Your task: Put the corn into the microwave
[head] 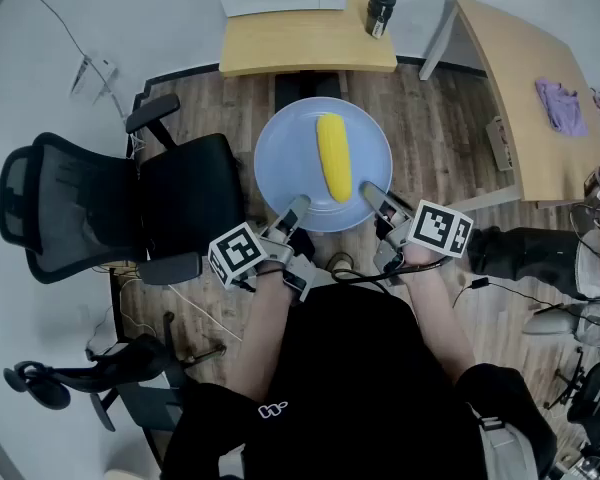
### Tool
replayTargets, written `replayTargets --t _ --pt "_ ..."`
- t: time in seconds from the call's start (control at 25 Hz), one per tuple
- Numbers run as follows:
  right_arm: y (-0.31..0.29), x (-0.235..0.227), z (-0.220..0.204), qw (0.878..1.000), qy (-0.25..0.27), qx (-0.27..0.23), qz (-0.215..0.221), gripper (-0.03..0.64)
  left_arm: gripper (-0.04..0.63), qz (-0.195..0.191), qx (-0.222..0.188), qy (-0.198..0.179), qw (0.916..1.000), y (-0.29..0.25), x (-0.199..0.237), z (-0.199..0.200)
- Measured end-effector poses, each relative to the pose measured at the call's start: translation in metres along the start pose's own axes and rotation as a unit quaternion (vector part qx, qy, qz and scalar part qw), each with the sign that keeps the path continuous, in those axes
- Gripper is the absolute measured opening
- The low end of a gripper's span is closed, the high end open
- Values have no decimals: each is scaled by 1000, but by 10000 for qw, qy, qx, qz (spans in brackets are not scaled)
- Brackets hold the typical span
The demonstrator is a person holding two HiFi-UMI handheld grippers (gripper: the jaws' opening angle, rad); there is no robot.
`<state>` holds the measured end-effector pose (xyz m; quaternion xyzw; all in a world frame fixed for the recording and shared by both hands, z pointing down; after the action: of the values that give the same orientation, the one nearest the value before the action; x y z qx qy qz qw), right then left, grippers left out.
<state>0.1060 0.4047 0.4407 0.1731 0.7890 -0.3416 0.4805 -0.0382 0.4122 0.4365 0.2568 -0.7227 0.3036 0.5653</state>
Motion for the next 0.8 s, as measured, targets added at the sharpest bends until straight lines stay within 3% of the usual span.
replayTargets --t 0.12,0.32,0.52,0.8 --pt "2 -1 2 10000 11 -32 -3 123 86 212 63 -89 9997 5 13 -1" --pt "6 -4 4 10000 38 -23 5 124 86 22 45 -44 10000 -1 6 -7" --pt "12 -7 9 10000 95 4 -1 124 84 298 107 -167 9994 -2 11 -13" --pt "13 -11 12 10000 -52 -31 47 124 84 123 42 -38 9999 -7 9 -16"
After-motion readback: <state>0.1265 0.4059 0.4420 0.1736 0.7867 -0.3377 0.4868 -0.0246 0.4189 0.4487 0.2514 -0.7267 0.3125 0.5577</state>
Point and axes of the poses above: the fingertips, and each gripper's own axes: y backward along the fingers, x to its left, z out of its top, the point moved 2 cm from there along y, backward along the fingers, and after that the axes turned 8 degrees about -y, right-handed, at the moved point
